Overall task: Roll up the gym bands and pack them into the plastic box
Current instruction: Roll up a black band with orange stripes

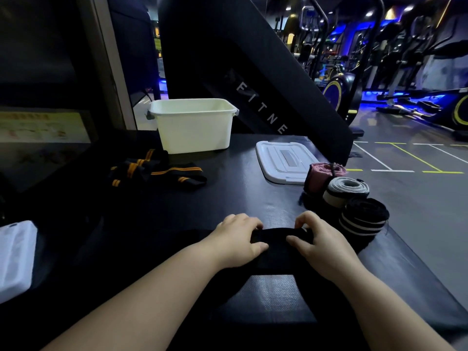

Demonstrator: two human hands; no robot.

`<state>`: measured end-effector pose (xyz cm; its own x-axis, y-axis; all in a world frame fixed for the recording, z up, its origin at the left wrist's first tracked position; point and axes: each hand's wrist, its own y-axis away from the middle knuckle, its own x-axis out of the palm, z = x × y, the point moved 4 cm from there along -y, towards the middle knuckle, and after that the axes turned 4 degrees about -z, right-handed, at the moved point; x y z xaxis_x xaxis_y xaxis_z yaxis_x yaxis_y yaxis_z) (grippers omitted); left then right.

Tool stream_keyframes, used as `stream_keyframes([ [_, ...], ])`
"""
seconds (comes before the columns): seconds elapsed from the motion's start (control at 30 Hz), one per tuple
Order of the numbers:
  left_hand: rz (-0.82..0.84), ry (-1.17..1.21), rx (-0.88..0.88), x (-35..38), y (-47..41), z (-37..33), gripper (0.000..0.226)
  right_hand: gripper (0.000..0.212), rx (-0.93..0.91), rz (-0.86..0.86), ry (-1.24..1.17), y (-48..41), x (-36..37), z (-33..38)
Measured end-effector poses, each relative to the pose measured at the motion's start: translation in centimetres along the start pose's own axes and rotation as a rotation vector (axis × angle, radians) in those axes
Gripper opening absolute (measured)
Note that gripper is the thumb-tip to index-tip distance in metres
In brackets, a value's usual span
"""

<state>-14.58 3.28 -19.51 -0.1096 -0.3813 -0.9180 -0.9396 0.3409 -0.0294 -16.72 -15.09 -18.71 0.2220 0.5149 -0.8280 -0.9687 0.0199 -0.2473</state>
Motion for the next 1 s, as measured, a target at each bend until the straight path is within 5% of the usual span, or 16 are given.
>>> stream_keyframes([
  [0.4, -0.003, -0.174, 0.016, -0.2, 0.5, 0.3, 0.045, 0.028, -0.009, -0.013, -0.065, 0.1, -0.4, -0.2],
  [0.73, -0.097, -0.139, 0.000, -0.5, 1.4, 1.5, 0.031, 0.026, 0.026, 0.041, 0.163, -0.1, -1.9, -1.3],
  [0.87, -0.108, -0.141, 0.011, -0.3, 1.5, 1.3, 0.028, 0.035, -0.111, 0.037, 0.410, -0.5, -1.8, 0.5],
  [1.0, -0.106, -0.133, 0.019, -0.3, 1.6, 1.4, 0.028, 0.023, -0.241, 0.027, 0.217, -1.4, -0.3, 4.0],
])
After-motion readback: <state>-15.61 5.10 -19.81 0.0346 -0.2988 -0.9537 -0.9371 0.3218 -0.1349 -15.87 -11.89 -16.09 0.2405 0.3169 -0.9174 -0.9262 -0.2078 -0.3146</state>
